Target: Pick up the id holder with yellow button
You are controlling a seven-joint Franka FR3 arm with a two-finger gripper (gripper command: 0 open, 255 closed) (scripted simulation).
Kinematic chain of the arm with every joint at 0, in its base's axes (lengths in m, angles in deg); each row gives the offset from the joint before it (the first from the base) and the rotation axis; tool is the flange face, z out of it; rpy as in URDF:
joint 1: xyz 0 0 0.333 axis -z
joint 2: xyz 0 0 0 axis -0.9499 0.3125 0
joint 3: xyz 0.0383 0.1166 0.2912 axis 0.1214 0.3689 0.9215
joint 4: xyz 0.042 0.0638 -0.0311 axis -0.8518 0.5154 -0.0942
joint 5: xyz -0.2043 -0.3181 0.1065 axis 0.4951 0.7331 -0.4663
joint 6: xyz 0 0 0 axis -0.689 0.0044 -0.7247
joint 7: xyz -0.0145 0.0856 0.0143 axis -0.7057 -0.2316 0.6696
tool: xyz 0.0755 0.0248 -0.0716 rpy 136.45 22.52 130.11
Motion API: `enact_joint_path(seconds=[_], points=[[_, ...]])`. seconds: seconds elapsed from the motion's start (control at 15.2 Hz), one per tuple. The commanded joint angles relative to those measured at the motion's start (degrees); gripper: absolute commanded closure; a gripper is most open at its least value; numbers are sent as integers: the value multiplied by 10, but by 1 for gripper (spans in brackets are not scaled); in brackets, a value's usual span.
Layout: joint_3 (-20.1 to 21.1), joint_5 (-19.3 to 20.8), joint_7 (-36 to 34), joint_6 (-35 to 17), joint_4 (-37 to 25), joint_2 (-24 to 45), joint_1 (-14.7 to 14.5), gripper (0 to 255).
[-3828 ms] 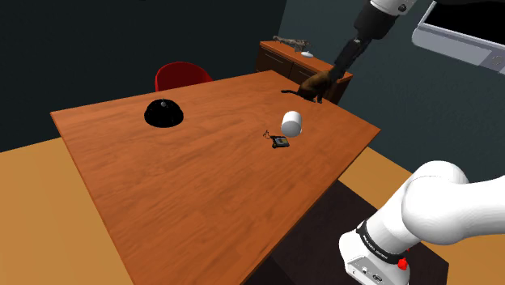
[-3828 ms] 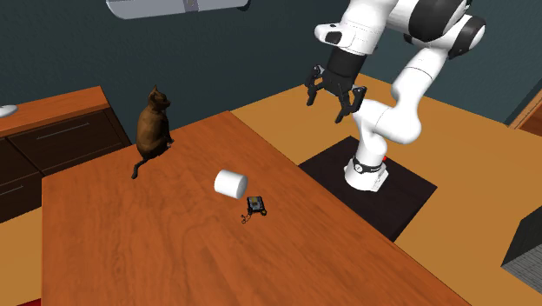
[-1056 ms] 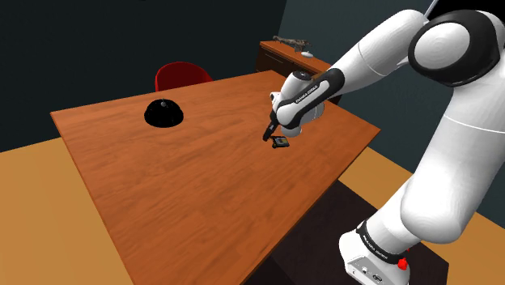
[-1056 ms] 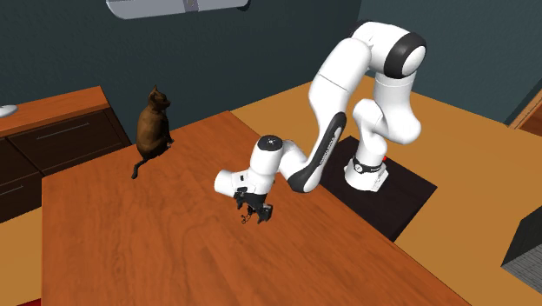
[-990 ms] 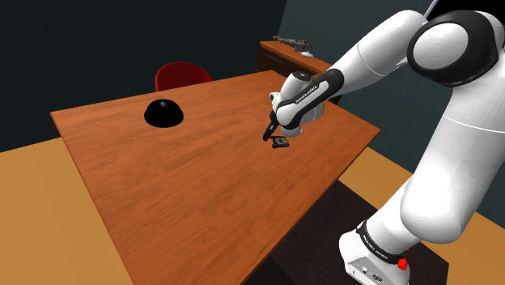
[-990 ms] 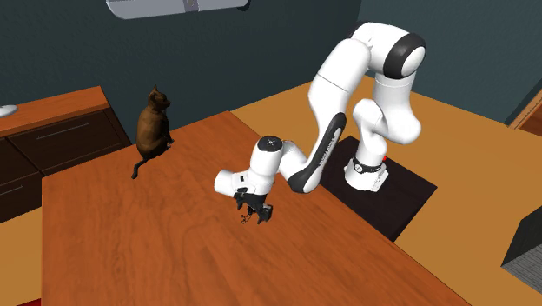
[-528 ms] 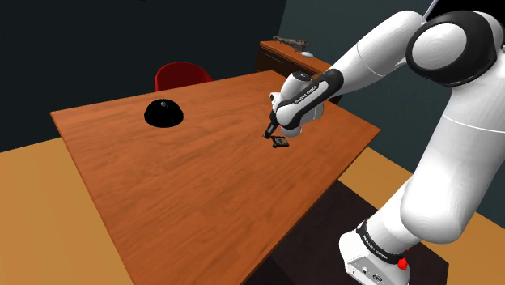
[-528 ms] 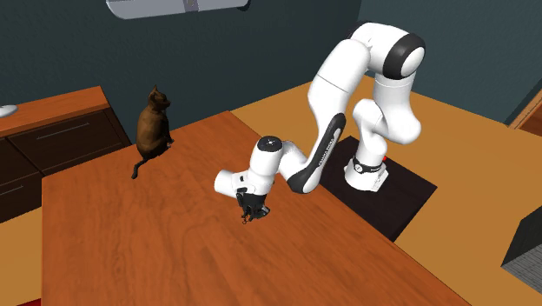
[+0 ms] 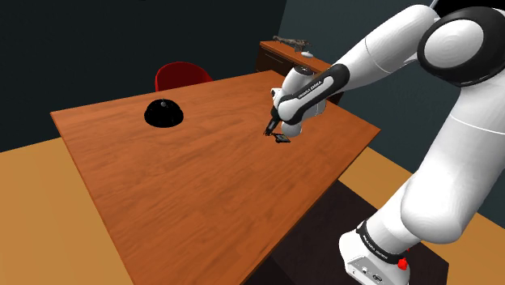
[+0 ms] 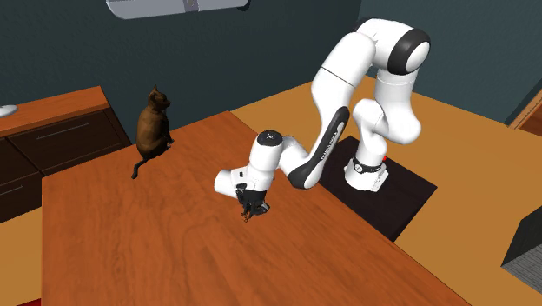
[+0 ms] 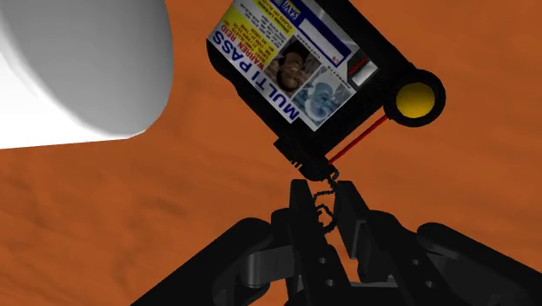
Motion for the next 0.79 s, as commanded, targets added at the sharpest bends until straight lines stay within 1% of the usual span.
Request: enact_joint_path(seconds=[0.0,0.59,0.73], points=[[-2,3,-1,14,1,-14,-1,255],[-7,15,-6,81,-8,-73,-5,255],[-7,16,-6,82,-8,-74,-5,255]])
